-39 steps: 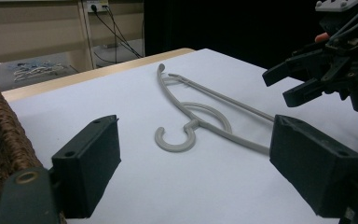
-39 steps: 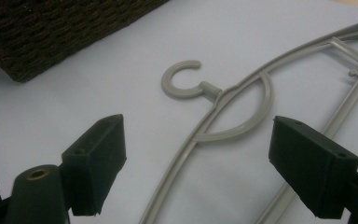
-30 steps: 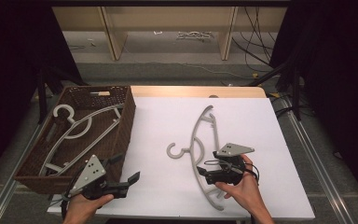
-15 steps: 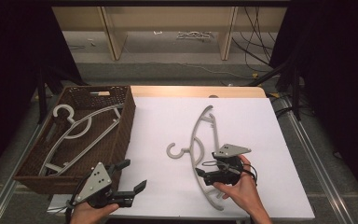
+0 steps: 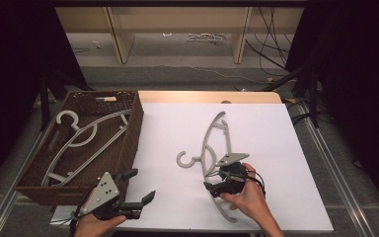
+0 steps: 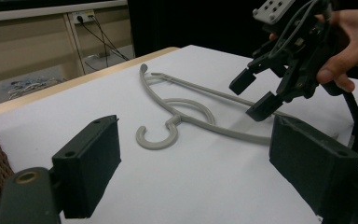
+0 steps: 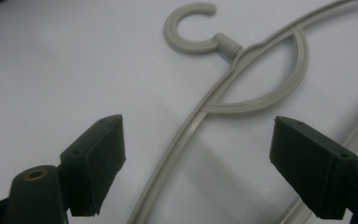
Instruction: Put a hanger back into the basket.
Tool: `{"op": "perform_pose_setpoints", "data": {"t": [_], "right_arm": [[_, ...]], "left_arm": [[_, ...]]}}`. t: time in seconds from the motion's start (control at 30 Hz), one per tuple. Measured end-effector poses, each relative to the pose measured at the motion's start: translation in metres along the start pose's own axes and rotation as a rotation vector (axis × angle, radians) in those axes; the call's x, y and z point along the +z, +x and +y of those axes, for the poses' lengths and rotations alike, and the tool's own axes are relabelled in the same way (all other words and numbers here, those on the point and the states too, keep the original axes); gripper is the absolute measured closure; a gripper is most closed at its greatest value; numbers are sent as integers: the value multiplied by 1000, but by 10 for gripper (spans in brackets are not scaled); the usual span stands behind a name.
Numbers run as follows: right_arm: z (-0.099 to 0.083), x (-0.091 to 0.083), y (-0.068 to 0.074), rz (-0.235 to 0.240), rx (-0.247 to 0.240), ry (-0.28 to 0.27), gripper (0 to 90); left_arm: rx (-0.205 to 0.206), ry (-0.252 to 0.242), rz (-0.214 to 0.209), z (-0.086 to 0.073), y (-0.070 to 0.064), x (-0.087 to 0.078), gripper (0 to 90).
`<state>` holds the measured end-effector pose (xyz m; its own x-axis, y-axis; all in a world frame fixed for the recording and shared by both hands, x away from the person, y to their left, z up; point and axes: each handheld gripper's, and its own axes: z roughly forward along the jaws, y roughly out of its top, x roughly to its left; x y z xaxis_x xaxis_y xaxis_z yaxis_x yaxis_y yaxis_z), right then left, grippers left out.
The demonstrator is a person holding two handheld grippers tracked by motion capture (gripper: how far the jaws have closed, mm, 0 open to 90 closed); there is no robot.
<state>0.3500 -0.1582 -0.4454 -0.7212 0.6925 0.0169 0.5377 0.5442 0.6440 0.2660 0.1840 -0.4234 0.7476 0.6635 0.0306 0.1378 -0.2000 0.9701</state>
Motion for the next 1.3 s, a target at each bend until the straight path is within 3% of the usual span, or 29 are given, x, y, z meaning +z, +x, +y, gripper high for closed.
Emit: {"op": "perform_pose_setpoints", "data": {"t": [0.13, 0.3, 0.63, 0.73, 0.9, 1.07, 1.3], "right_arm": [[4, 11, -1, -16, -20, 39, 223], [8, 20, 1, -19, -10, 106, 241], [14, 36, 4, 20, -10, 206, 368], [15, 36, 3, 15, -6, 204, 385], [23, 35, 1, 8, -18, 141, 392], [31, 45, -3, -2, -11, 145, 406], [41, 61, -6, -23, -48, 176, 433]], "left_arm": [[-12, -5, -2, -1, 2, 1, 162], [-9, -4, -6, -2, 1, 1, 164], [-8, 8, 1, -2, 2, 0, 166], [-10, 6, 3, -2, 3, 0, 167], [-6, 10, 1, -2, 3, 1, 169], [-6, 11, -2, -2, 3, 1, 170], [-3, 8, -4, -2, 3, 0, 172]]}}
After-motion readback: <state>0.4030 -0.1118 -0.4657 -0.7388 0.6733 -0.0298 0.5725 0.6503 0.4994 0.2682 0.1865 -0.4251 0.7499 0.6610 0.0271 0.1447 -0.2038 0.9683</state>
